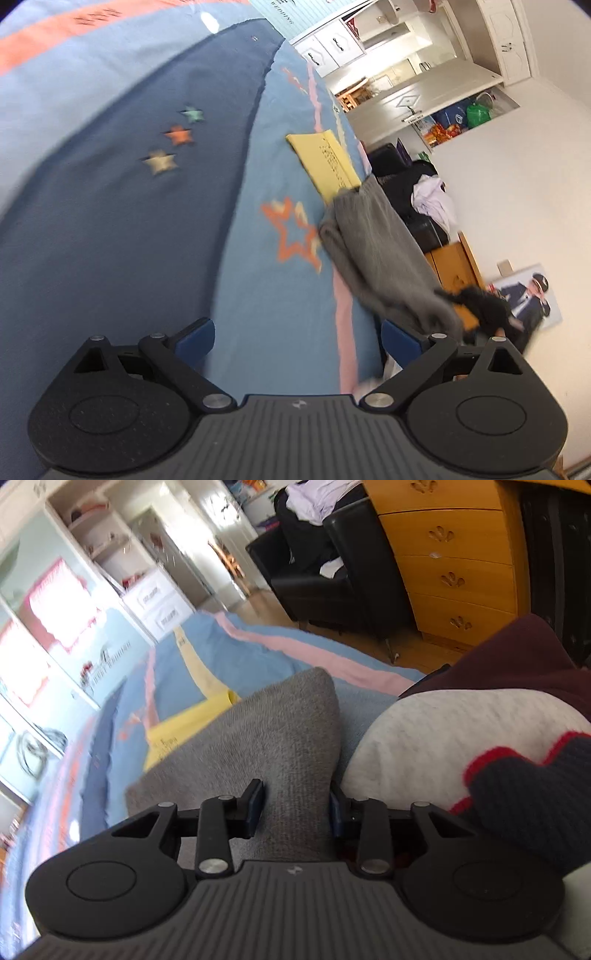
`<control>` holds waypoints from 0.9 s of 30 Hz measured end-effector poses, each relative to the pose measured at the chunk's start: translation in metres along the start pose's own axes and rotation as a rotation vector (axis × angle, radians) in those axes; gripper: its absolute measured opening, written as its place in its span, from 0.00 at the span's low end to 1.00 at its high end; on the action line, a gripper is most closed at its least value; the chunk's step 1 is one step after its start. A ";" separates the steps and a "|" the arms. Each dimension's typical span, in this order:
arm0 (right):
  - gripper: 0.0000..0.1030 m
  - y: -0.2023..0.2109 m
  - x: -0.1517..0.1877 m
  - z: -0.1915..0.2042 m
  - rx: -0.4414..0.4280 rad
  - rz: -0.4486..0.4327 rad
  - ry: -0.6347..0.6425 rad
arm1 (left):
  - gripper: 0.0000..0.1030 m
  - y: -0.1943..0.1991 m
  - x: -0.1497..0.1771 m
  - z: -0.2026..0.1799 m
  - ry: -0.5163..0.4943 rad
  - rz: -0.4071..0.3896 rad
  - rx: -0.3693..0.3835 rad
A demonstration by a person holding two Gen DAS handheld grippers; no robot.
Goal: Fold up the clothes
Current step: 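Carry the sweater with both grippers and drop it beside the patterned blanket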
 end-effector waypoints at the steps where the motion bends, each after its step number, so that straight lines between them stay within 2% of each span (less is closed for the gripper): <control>1: 0.36 0.004 -0.002 0.000 0.002 -0.012 -0.004 | 0.96 0.015 0.007 0.004 -0.009 -0.003 -0.009; 3: 0.39 0.013 -0.005 0.000 0.007 -0.035 -0.011 | 0.98 0.044 0.015 0.010 -0.013 -0.019 -0.025; 5: 0.53 0.026 -0.008 0.002 -0.010 -0.062 -0.020 | 0.99 0.070 0.021 0.015 -0.014 -0.034 -0.043; 7: 0.59 0.045 -0.008 0.007 -0.066 -0.093 -0.032 | 0.99 0.089 0.023 0.020 -0.018 -0.042 -0.076; 9: 0.61 0.072 -0.002 0.012 -0.115 -0.131 -0.028 | 0.99 0.107 0.021 0.021 -0.044 -0.065 -0.100; 12: 0.65 0.127 0.023 0.021 -0.248 -0.194 0.016 | 0.99 0.129 0.019 0.021 -0.081 -0.105 -0.122; 14: 0.76 0.164 0.050 0.024 -0.303 -0.229 0.097 | 0.99 0.141 0.018 0.023 -0.085 -0.127 -0.136; 16: 0.87 0.201 0.090 0.022 -0.344 -0.257 0.216 | 0.99 0.150 0.018 0.026 -0.088 -0.142 -0.155; 19: 0.89 0.241 0.158 0.009 -0.414 -0.226 0.303 | 0.99 0.152 0.028 0.032 -0.093 -0.117 -0.196; 21: 0.89 0.262 0.202 -0.007 -0.498 -0.157 0.270 | 0.99 0.146 0.042 0.032 -0.111 -0.072 -0.205; 24: 0.89 0.281 0.253 -0.035 -0.579 -0.046 0.140 | 0.99 0.136 0.066 0.029 -0.137 -0.011 -0.210; 26: 0.89 0.292 0.274 -0.054 -0.591 -0.011 0.075 | 0.99 0.129 0.083 0.025 -0.164 0.029 -0.212; 27: 0.89 0.299 0.276 -0.065 -0.590 -0.022 0.041 | 0.99 0.126 0.091 0.024 -0.184 0.047 -0.217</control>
Point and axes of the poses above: each gripper's, at about its wrist camera, not at the fingertips, and y roughly against the way its jaws point, z to its left, x to its underside, the point moved 9 cm from there along -y, roughly the way its jaws point, and after that the axes turned 1 degree about y, right-handed, at the moved point
